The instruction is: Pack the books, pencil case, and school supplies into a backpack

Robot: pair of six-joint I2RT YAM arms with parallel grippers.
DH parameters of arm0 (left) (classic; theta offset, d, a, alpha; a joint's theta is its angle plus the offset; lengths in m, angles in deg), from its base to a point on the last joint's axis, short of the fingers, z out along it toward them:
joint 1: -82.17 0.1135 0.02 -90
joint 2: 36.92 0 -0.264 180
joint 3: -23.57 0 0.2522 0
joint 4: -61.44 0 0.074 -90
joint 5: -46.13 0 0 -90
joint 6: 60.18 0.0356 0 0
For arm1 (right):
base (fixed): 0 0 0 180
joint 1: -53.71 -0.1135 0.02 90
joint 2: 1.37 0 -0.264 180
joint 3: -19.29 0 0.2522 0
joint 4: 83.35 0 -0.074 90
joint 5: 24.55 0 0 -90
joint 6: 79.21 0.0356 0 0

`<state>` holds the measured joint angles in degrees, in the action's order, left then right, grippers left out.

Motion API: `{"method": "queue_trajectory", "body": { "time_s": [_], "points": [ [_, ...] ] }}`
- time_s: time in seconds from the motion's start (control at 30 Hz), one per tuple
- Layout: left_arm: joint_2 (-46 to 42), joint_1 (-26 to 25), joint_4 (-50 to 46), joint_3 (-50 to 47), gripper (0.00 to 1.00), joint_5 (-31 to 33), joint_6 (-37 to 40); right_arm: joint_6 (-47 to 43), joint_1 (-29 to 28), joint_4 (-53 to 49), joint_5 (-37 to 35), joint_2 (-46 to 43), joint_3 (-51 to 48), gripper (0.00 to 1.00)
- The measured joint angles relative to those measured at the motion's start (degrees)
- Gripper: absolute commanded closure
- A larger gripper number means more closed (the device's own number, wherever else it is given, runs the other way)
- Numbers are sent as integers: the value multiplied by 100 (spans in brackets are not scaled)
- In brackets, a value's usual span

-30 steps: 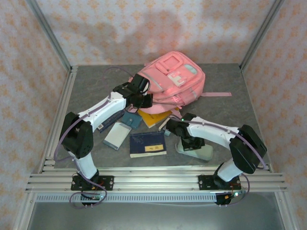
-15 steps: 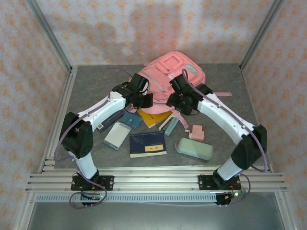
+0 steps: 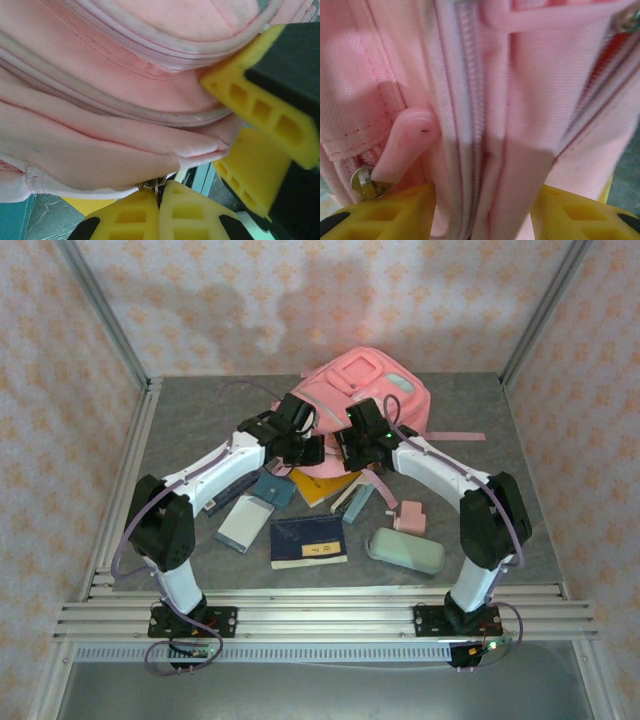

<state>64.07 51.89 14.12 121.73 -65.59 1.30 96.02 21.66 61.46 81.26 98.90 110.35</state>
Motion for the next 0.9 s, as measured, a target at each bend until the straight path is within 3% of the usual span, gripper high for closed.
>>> {"method": "queue_trajectory", "body": {
  "time_s": [0.07,0.1,0.43,0.9],
  "points": [
    [0,0,0,0,100,4,0,-26,2,-31,-13,81,87,95],
    [-2,2,0,0,100,11,2,-76,2,-111,-35,109,153,100],
    [-26,55,-74,98,100,164,291,-1117,334,-859,83,61,514,100],
    [136,828,-168,219,100,219,459,-3322,1445,-2103,1123,-22,1073,100]
  ]
}}
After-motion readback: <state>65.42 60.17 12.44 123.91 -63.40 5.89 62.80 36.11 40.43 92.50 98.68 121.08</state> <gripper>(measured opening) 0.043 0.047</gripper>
